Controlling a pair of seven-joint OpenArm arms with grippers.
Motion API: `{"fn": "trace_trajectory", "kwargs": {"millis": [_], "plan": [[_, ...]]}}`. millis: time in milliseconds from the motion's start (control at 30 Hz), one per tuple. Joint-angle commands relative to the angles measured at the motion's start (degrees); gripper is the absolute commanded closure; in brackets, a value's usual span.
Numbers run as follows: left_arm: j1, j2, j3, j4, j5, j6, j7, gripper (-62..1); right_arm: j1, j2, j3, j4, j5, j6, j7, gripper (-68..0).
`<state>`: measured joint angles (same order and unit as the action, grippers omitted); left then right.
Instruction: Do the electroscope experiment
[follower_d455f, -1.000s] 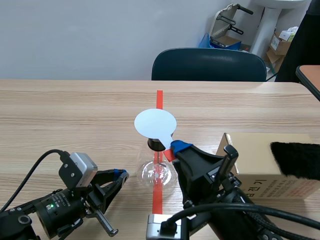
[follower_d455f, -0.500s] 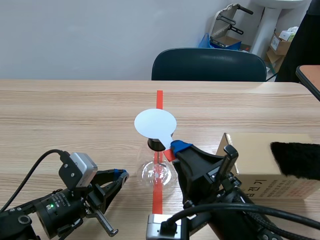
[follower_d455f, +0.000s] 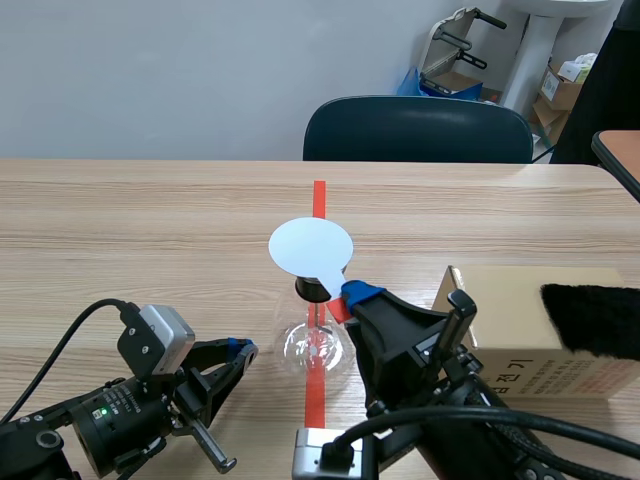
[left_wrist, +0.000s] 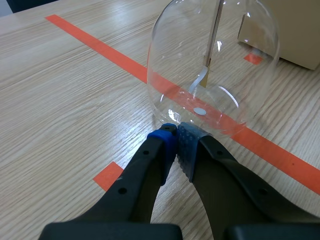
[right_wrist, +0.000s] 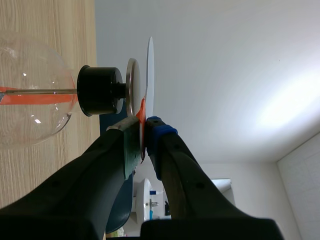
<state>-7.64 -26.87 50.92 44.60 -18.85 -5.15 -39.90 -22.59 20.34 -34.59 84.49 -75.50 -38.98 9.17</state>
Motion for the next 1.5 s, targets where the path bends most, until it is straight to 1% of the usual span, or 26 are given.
{"fn": "trace_trajectory", "kwargs": {"millis": [0,400,533,633,800,1133,1467], "plan": [[-0.46,0.00,-0.26,0.72,0.04,-0.13,-0.79,-3.1,0.39,0.13,0.50,1.18,0.00,-0.81,0.22,-1.7],[-0.46,0.00,-0.26,0.72,0.04,-0.13,-0.79,-3.1,0.39,0.13,0.50,1.18,0.00,-0.81,0.13,-1.7],[-0.46,0.00,-0.26,0.72,0.04,-0.13,-0.79,-3.1,0.39,0.13,0.50,1.18,0.00,-0.81,-1.11,-1.7],[-0.46,0.00,-0.26,0.72,0.04,-0.13,-0.79,-3.1,0.39,0.13,0.50,1.18,0.00,-0.81,-2.95,-1.7],[-0.46,0.00,-0.26,0.72,0.04,-0.13,-0.79,-3.1,0.39,0.13,0.50,1.18,0.00,-0.83,-8.15,-1.7],[-0.46,0.00,-0.26,0.72,0.04,-0.13,-0.79,-3.1,0.39,0.13,0.50,1.18,-0.02,-0.83,-22.73,-1.7],[-0.46,0.00,-0.26,0.72,0.04,-0.13,-0.79,-3.1,0.37,0.13,0.50,1.18,-0.04,-0.83,-34.97,-1.7]]}}
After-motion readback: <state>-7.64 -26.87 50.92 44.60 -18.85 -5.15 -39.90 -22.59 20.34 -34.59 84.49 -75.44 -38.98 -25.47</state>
